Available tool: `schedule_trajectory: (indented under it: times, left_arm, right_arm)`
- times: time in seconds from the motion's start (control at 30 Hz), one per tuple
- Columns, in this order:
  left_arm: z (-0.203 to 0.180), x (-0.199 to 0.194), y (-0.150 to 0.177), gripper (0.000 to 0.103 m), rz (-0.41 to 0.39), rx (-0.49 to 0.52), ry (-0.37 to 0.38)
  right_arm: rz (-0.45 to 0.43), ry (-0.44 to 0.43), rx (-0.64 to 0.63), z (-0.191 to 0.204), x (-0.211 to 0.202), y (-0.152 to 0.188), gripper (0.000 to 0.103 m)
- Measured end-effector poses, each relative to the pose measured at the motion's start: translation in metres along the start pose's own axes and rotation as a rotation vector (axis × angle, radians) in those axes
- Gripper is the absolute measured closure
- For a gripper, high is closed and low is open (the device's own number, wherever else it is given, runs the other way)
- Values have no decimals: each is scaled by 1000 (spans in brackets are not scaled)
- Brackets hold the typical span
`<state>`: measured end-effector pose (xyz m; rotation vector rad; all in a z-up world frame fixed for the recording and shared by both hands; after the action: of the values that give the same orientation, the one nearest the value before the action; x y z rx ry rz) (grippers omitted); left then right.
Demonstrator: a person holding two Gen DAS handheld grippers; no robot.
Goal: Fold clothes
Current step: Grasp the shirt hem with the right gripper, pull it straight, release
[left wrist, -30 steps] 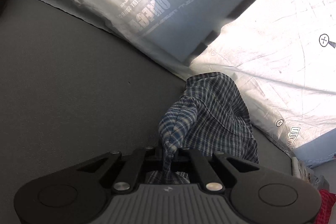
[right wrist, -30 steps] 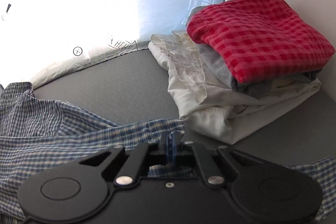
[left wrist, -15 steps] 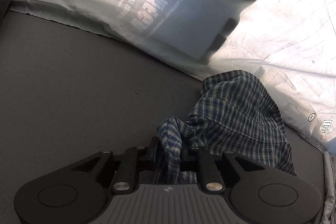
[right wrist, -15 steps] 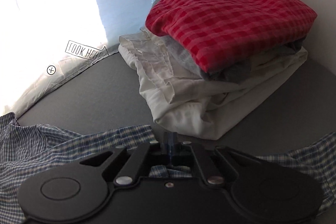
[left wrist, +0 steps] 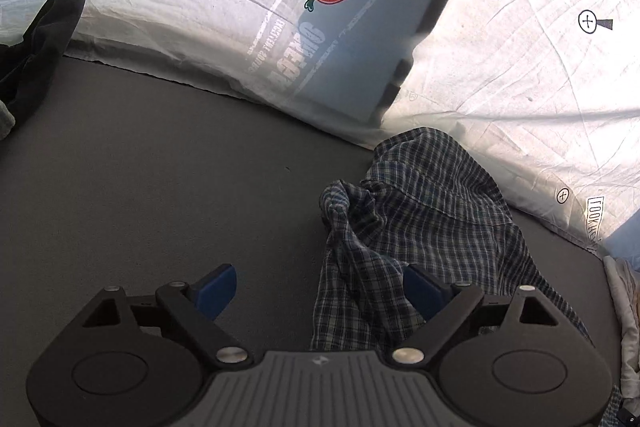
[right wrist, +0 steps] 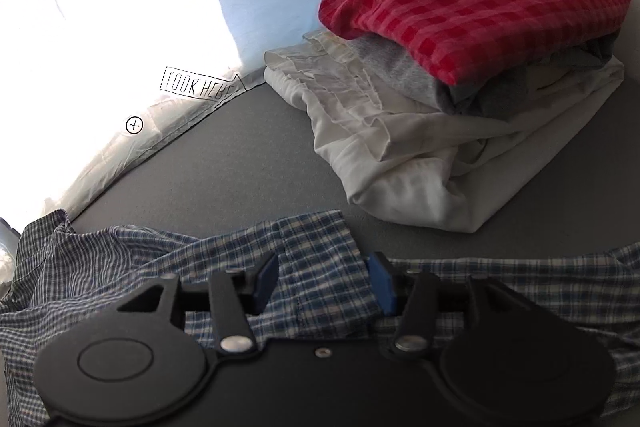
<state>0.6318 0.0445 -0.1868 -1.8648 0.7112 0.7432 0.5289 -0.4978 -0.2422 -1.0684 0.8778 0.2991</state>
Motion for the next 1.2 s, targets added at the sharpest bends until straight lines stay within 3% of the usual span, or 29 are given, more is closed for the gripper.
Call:
schedule_trajectory:
  times: [0.2,0.27,0.3,0.4,0.53,0.67,0.83,1.2]
  left_arm:
    - [19,-26,75,12,121,67,-103]
    - [22,-39,94,12,142,69,-112]
    - [23,-47,103,12,150,69,-114]
    - [22,-70,128,12,157,93,-142]
    - [24,-94,160,12,177,93,-178]
    - [30,-111,193,12,216,44,-177]
    - [23,-127,220,12,235,106,-177]
    - [30,-157,262,5,299,144,-151]
  right_arm:
    - [-36,75,-130,15,7,9,50]
    - [-31,66,-142,17,7,8,63]
    - [-27,53,-139,18,6,7,81]
    - [-36,16,-118,18,-3,4,92]
    - [-118,-51,-77,17,-38,-1,92]
    - [-202,-177,-94,24,-79,-5,92]
    - [-302,-310,-282,60,-140,9,92]
    - [-211,-556,-415,120,-198,78,92]
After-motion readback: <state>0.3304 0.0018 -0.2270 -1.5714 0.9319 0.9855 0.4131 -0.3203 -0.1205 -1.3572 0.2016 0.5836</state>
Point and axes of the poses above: each gripper's, at about its wrist camera, not at the fingertips, and x roughly the way its jaws point, z to its left, y to its underside, the point moved 2 cm from there along x, roughly the way its jaws point, and after that the axes turned 8 degrees about y, right-handed, at the moved point
